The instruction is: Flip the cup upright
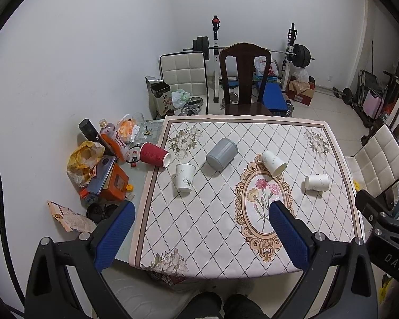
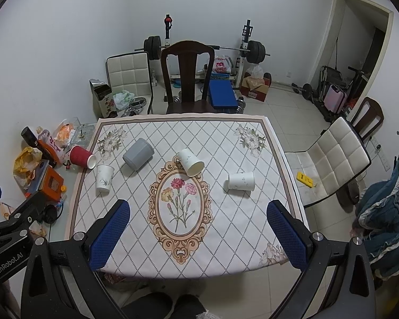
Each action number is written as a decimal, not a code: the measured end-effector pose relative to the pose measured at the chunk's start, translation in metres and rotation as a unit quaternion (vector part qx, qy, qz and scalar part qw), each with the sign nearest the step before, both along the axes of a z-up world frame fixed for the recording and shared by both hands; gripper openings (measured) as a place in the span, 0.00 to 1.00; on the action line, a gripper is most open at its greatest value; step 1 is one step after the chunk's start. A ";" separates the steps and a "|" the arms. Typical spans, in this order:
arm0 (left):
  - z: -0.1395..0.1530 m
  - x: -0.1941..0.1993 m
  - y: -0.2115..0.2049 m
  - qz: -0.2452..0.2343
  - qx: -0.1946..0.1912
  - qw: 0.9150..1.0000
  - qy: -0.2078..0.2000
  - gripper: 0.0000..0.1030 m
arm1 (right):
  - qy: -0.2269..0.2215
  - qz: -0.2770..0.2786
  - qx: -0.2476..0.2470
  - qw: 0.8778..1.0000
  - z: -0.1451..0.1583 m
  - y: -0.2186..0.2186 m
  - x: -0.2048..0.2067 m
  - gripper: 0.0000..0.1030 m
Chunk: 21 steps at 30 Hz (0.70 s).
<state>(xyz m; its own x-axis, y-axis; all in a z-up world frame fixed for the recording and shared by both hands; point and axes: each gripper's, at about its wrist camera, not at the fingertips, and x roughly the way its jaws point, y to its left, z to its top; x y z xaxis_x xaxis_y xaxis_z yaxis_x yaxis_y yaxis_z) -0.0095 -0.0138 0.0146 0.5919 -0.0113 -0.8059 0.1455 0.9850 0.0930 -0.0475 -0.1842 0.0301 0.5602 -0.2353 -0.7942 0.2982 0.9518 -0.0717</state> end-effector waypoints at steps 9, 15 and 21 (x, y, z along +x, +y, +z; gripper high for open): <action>0.006 -0.006 0.008 0.000 -0.004 1.000 -0.002 1.00 | -0.003 0.003 -0.003 1.000 0.022 0.006 -0.016 1.00; 0.007 -0.007 0.007 0.001 -0.005 1.000 -0.003 1.00 | 0.000 0.005 -0.002 1.000 0.022 0.009 -0.013 1.00; 0.009 -0.008 0.007 0.002 -0.006 1.000 -0.004 1.00 | -0.001 0.005 -0.002 1.000 0.020 0.010 -0.012 1.00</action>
